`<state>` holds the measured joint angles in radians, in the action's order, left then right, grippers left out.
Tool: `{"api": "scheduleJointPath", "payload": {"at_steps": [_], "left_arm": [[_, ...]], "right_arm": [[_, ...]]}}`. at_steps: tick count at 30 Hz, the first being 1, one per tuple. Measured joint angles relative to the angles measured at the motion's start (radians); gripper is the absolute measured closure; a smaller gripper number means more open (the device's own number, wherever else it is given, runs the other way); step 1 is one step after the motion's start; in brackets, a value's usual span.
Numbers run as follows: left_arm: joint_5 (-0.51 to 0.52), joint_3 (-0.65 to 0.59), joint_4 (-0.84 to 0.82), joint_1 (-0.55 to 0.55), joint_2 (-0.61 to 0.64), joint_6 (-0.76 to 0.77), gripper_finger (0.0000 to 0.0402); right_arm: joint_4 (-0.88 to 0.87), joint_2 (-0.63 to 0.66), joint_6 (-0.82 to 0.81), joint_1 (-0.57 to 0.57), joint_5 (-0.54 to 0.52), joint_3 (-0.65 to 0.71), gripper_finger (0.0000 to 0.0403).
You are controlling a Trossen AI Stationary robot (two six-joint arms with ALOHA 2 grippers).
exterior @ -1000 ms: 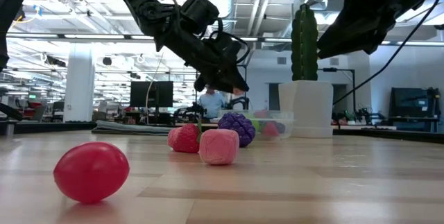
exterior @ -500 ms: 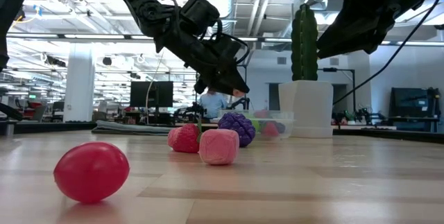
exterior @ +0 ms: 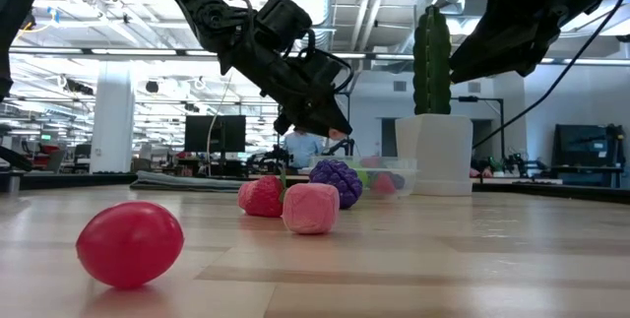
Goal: Pick and placing Produce into tupperware
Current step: Put the top left peach into the transparent bin, then put the top peach into the transparent bin
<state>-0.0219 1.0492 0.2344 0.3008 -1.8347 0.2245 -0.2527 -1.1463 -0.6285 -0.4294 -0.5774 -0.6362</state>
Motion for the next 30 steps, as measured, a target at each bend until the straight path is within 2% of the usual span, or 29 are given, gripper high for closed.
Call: {"api": "scheduleJointPath", "payload": {"at_steps": [4, 13, 17, 26, 30], "left_arm": [[-0.009, 0.000, 0.000, 0.000, 0.000, 0.000, 0.0269], [-0.019, 0.000, 0.001, 0.000, 0.000, 0.005, 0.0210], [-0.034, 0.000, 0.000, -0.002, 0.000, 0.003, 0.0197], [-0.212, -0.001, -0.041, -0.005, 0.027, -0.003, 0.0193], [-0.237, -0.001, -0.117, -0.016, 0.086, -0.055, 0.0193]], "right_arm": [[0.000, 0.000, 0.000, 0.000, 0.000, 0.000, 0.0216], [0.000, 0.000, 0.008, 0.000, -0.004, 0.000, 0.0216], [0.000, 0.000, 0.008, 0.000, -0.004, 0.000, 0.0216], [-0.001, 0.000, 0.008, 0.000, -0.003, 0.000, 0.0216], [-0.009, 0.000, 0.008, 0.000, -0.003, 0.000, 0.0216]]}}
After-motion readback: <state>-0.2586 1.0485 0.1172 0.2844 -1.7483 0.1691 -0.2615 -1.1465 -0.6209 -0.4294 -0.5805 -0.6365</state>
